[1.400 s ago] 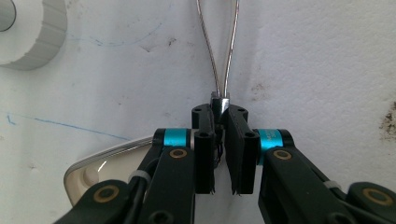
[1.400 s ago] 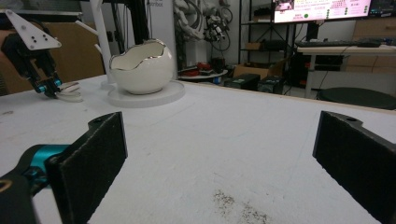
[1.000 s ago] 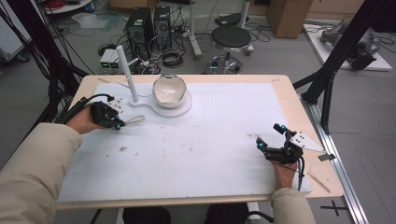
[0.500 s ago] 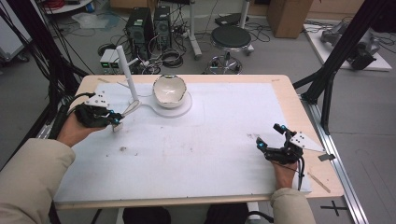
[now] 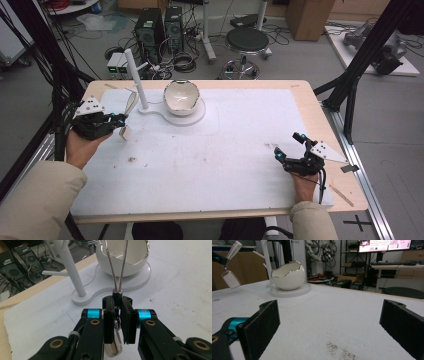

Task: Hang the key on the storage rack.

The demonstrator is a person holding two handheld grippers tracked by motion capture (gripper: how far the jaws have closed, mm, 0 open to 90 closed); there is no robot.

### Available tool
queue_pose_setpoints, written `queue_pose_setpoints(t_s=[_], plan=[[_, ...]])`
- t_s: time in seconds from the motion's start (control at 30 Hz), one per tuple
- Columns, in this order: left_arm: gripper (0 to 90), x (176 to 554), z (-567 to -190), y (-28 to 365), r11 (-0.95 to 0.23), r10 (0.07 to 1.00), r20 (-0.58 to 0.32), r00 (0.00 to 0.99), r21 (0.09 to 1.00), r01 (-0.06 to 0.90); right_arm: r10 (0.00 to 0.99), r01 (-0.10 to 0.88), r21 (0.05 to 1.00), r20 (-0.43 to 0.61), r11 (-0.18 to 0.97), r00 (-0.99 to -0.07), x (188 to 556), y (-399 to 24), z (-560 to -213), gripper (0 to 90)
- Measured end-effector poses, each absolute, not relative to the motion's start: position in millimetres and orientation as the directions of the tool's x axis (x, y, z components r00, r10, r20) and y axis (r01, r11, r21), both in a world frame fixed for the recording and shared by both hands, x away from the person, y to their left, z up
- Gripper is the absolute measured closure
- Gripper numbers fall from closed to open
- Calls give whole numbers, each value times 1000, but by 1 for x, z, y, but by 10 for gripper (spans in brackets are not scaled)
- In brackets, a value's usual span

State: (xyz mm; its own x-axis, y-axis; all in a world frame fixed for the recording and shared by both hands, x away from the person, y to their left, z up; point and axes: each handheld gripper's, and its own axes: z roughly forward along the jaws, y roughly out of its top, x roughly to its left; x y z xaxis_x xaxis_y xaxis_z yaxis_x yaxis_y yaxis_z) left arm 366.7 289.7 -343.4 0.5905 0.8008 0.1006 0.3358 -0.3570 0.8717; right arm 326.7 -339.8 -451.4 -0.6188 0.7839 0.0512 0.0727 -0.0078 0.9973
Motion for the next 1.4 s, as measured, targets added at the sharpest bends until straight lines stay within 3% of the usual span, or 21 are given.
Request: queue_pose_setpoints(t_s=[0.43, 1.4], plan=[[818, 382, -341, 287, -260, 890, 72, 449, 891, 373, 783, 75, 997, 54, -9, -619, 327, -340, -451, 20], [817, 410, -355, 284, -277, 901, 85, 425, 867, 415, 785, 73, 997, 52, -9, -618, 327, -340, -451, 20]])
